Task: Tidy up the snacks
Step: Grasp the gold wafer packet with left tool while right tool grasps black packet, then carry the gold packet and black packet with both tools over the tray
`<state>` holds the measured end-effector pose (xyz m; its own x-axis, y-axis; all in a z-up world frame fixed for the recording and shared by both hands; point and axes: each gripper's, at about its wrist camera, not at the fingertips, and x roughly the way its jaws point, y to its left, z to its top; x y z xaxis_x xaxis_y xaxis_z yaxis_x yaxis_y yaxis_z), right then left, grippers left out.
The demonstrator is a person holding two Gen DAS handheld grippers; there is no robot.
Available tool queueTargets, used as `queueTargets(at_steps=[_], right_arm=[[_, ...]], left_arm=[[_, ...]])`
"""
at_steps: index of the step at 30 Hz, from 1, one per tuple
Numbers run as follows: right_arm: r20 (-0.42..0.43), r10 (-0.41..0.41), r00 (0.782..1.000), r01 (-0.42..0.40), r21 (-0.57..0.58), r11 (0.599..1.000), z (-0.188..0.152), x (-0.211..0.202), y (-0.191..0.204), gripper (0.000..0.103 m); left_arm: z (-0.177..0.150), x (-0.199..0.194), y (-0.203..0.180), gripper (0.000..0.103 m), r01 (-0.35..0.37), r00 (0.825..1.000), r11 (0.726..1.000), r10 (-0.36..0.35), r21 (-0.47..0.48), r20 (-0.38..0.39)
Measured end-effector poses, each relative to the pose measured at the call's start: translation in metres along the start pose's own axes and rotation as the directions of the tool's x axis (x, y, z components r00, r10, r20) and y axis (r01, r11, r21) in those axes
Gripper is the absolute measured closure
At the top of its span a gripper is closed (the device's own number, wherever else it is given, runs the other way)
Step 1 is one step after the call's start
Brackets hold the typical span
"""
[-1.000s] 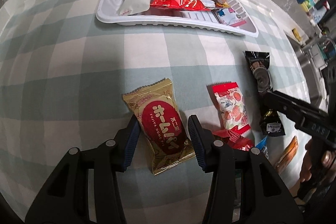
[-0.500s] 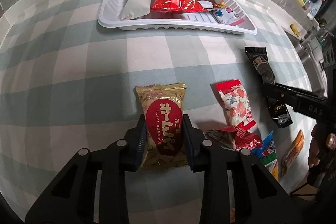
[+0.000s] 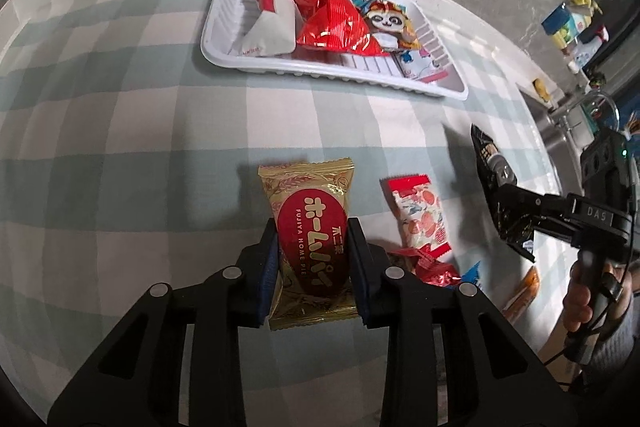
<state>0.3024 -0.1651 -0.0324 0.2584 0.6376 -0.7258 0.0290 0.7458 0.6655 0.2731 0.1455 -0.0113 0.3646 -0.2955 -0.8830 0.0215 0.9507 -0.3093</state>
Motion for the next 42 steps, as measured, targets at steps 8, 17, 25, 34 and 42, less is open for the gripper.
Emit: queueTargets(at_steps=[8,17,25,34,42], right_arm=[[0.012,0.067,0.998,-0.067,0.021,0.998,0.003,-0.015,0.009,0.068],[0.028,0.107,0.994,-0.107,0.016,0.994,0.024,-0.019,0.024,0.068],[0.05,0.102,0.994,-0.101,-0.009,0.995,0.054,-0.019,0.034,0.068],[0.062,0.077,0.995,-0.075,-0.035,0.997,0.093,-0.003,0.036,0.068],[0.059,0.047,0.997,-0.043,-0.067,0.997,0.129,0.017,0.044,0.068]], left_arm=[[0.015,-0.016,0.006,0.074,0.053,0.998,0.998,-0.052,-0.038,0.031],[0.047,-0.029,0.019,0.074,0.07,0.995,0.996,-0.066,-0.051,0.076],[0.082,-0.032,0.032,0.074,0.062,0.993,0.996,-0.056,-0.06,0.106],[0.125,-0.018,0.04,0.074,0.051,0.992,0.997,-0.044,-0.05,0.117],[0.158,0.006,0.048,0.074,0.038,0.994,0.998,-0.033,-0.048,0.103]])
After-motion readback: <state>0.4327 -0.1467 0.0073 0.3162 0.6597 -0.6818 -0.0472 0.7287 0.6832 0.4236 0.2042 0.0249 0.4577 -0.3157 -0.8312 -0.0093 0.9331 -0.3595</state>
